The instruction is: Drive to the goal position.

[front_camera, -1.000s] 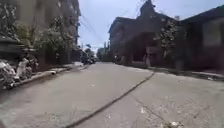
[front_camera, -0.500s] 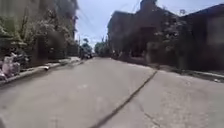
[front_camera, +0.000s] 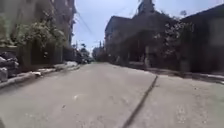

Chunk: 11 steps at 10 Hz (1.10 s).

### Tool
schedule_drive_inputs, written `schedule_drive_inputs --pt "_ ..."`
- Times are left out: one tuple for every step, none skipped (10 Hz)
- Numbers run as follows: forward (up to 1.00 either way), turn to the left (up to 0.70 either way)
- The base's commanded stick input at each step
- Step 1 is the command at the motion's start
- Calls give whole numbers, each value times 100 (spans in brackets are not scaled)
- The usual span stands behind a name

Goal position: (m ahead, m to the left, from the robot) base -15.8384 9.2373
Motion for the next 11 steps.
schedule_drive_inputs --pt "0 100" --pt "0 100" --pt "0 100" --pt "0 100" --pt "0 100" --pt "0 100" --pt "0 100" --pt "0 100" --pt "0 100" --pt "0 100" --pt "0 100"
